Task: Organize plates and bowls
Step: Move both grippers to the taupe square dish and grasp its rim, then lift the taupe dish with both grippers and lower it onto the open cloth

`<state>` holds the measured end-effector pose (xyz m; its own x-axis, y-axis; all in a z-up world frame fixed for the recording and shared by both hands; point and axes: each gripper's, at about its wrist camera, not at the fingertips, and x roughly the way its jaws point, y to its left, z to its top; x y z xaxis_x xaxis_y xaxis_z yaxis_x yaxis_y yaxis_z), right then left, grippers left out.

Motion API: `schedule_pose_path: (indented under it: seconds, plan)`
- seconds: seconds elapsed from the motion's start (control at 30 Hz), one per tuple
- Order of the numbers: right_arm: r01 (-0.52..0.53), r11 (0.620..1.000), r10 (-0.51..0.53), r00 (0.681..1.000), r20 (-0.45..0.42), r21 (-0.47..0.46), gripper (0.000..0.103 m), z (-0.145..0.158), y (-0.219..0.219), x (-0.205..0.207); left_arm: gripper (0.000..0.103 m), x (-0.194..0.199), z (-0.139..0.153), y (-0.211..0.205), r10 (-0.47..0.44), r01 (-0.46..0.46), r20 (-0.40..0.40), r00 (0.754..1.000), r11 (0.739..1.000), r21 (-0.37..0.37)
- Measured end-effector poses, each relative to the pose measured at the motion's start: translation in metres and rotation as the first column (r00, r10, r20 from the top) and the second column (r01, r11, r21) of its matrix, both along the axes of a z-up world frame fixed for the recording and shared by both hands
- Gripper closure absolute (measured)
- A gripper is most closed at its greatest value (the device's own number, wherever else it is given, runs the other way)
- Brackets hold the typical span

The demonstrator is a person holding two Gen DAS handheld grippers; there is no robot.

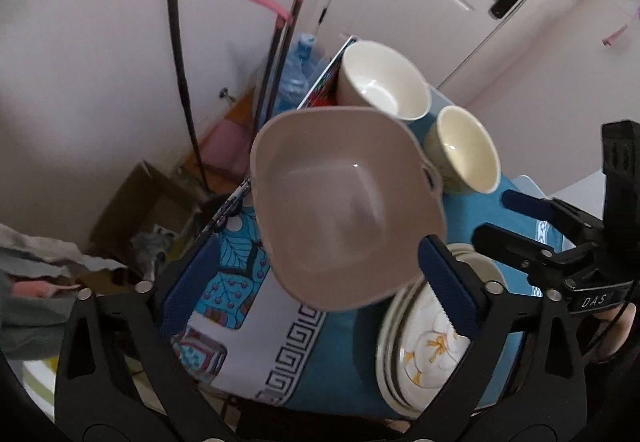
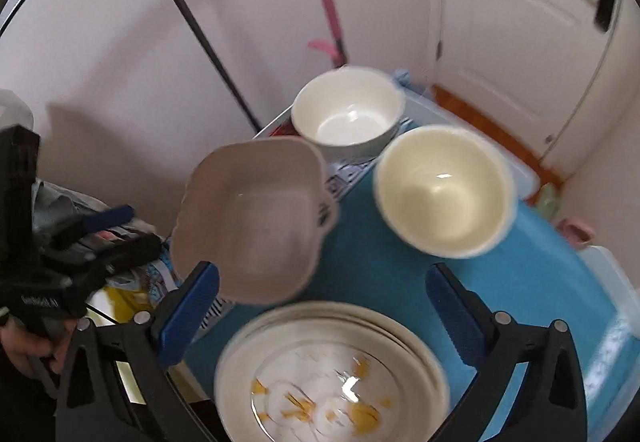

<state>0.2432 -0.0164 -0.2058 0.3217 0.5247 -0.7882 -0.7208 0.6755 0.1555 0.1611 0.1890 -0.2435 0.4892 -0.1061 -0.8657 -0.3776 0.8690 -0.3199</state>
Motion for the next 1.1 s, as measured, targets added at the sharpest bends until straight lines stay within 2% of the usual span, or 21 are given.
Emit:
schedule_pose_path:
  seconds: [0.03,0.07,0.13,0.17,0.2,0.23,0.37,0.4,0.53,0.8,0.93,1.1]
  plan:
    - [-0.005,1.0,0.005,1.0,-0.023,0.005,0.001,-0.005,0.005,0.005,0.016,0.004,-0.006,0.003,-0.002,0.002,-0.012,1.0,1.0,-0.005]
    - [-0.012,1.0,0.012,0.999,-0.045,0.007,0.003,-0.012,0.011,0.011,0.024,0.009,-0.013,0.005,-0.006,0.006,-0.03,1.0,1.0,-0.013]
    - [-0.018,1.0,0.018,0.997,-0.079,0.003,0.019,-0.023,0.021,0.02,0.036,0.016,-0.026,0.006,-0.018,0.016,-0.057,0.998,0.999,-0.027]
    - [-0.02,1.0,0.02,0.995,-0.096,0.0,0.024,-0.028,0.027,0.024,0.038,0.021,-0.032,0.006,-0.029,0.027,-0.068,0.997,0.999,-0.027]
    - [-0.021,1.0,0.02,0.994,-0.11,-0.003,0.034,-0.033,0.031,0.028,0.045,0.023,-0.036,0.006,-0.035,0.033,-0.077,0.996,0.999,-0.024]
    - [-0.023,1.0,0.022,0.992,-0.123,-0.009,0.04,-0.038,0.035,0.032,0.053,0.026,-0.039,0.007,-0.04,0.038,-0.084,0.996,0.999,-0.022]
    - [-0.029,0.999,0.025,0.987,-0.159,-0.018,0.059,-0.052,0.044,0.038,0.074,0.036,-0.051,0.011,-0.051,0.049,-0.115,0.992,0.999,-0.017]
    - [-0.028,0.999,0.025,0.986,-0.164,-0.019,0.07,-0.054,0.046,0.039,0.083,0.038,-0.053,0.012,-0.053,0.052,-0.122,0.991,0.999,-0.015]
    - [-0.004,0.999,-0.003,0.989,-0.147,-0.045,0.086,-0.058,0.051,0.038,0.089,0.04,-0.054,0.014,-0.066,0.069,-0.13,0.989,0.998,0.014]
    - [0.047,0.999,-0.05,0.989,-0.136,-0.023,0.089,-0.054,0.046,0.027,0.09,0.038,-0.037,0.006,-0.113,0.122,-0.106,0.988,0.989,0.085]
    - [0.07,0.997,-0.068,0.991,-0.112,0.011,0.089,-0.038,0.04,0.016,0.09,0.03,-0.013,-0.004,-0.131,0.139,-0.073,0.989,0.983,0.118]
    - [0.103,0.991,-0.098,0.993,-0.061,0.087,0.089,-0.006,0.005,-0.016,0.09,0.012,0.03,-0.029,-0.157,0.155,-0.007,0.988,0.972,0.178]
